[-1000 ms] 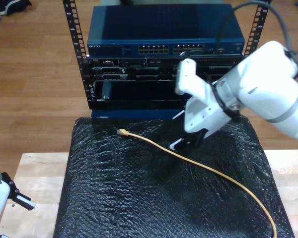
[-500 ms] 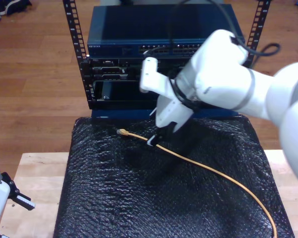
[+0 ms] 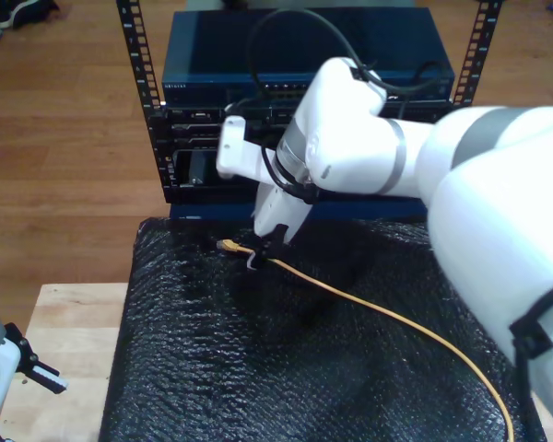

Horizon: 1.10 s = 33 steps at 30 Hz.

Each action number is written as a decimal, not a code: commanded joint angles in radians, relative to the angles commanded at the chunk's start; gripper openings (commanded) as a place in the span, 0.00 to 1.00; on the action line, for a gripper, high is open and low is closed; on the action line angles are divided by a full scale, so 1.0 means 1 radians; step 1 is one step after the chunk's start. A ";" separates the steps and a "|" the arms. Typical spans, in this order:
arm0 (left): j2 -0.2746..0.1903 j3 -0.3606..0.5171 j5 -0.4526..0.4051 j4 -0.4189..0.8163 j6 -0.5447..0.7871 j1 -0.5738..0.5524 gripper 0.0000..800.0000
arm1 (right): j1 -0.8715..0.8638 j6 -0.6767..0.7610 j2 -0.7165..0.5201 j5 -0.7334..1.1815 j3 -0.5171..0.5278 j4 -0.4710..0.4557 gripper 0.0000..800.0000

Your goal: Grab the cable and plug it in

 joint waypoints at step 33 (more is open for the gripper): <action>0.009 0.006 -0.002 0.000 0.000 0.000 1.00 | 0.075 0.373 0.276 0.158 -0.336 -0.333 0.96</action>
